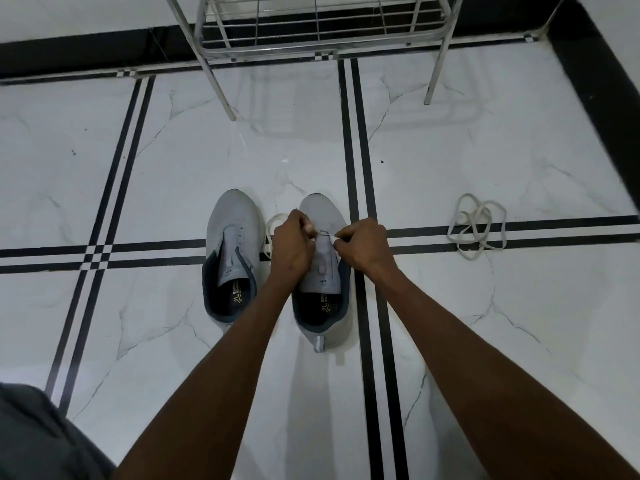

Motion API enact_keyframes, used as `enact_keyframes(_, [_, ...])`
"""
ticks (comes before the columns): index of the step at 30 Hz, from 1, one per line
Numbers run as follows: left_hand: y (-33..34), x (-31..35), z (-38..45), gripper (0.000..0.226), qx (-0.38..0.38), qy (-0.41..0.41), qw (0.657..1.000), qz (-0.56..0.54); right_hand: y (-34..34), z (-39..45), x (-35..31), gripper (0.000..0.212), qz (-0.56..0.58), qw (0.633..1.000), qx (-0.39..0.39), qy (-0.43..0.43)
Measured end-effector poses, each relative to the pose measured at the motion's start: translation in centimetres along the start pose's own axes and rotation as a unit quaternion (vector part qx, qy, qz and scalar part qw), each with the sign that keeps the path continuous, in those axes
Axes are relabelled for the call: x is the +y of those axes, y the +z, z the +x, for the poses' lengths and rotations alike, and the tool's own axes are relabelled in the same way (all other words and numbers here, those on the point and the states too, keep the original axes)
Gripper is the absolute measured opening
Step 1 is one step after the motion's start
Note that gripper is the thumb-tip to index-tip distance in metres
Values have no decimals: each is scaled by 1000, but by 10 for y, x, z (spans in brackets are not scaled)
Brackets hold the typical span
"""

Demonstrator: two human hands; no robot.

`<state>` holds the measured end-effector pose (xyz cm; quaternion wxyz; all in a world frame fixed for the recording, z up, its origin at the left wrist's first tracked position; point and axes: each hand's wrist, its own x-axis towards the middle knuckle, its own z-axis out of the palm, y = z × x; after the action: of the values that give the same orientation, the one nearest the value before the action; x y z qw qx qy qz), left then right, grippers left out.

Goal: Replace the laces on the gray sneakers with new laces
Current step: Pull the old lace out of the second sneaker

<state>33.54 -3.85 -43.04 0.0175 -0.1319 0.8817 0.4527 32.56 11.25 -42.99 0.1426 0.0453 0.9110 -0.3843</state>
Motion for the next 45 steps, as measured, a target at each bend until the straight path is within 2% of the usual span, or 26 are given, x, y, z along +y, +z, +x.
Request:
enact_keyframes(4, [-14,-6,9,20,9,-42,998,-52,-2,-1,9,17,0,1000,10,2])
enact_keyframes(7, [-20,-7,15,7,40,-14,998,-42,-3,-2,11,19,26,999,20,-23])
enact_keyframes(11, [-21,16,25,6,27,18,997,-66,-5,0,-2,40,38,994,45,-87])
enact_keyframes(14, [-22,38,35,5,-29,-6,983,-182,-8,8,-14,50,79,994,-30,-70])
enact_keyframes(17, [-22,53,43,6,-66,-41,947,-312,-12,9,-17,32,168,980,-93,-53])
enact_keyframes(19, [-23,54,44,12,-87,-58,929,-356,-13,8,-19,25,246,962,-113,-25])
enact_keyframes(21, [-24,49,40,19,-93,-57,923,-369,-13,8,-21,27,370,919,-126,44])
enact_keyframes(23, [-26,34,35,20,-59,-47,943,-324,-14,10,-22,28,463,871,-135,98])
enact_keyframes(25, [-29,15,30,17,-40,-30,979,-198,-14,12,-22,23,504,846,-123,122])
enact_keyframes(27, [-29,0,22,18,-68,12,995,-69,-13,14,-21,19,481,863,-87,127])
enact_keyframes(30, [-27,-18,15,16,-61,56,996,38,-11,15,-15,10,363,927,-37,89])
enact_keyframes(32, [-27,-24,9,15,-9,25,998,61,-10,16,-9,7,271,961,-28,36])
enact_keyframes(34, [-28,-28,0,10,30,-26,997,66,-8,16,-6,9,202,979,-38,-9])
enact_keyframes(35, [-28,-29,-3,18,29,-51,995,79,-6,16,-6,9,176,983,-45,-30])
enact_keyframes(37, [-27,-29,-5,36,-31,-88,988,119,-1,16,-8,11,131,987,-60,-67])
enact_keyframes(38, [-26,-28,-4,39,-67,-106,986,108,0,15,-10,12,103,989,-68,-80])
enact_keyframes(40, [-27,-26,-3,37,-98,-149,984,12,5,15,-14,17,52,991,-79,-98])
enact_keyframes(42, [-30,-24,-3,29,-76,-187,976,-81,9,17,-17,21,27,989,-88,-112])
enact_keyframes(45, [-31,-25,-5,15,-70,-208,962,-162,13,19,-19,18,-16,986,-99,-136])
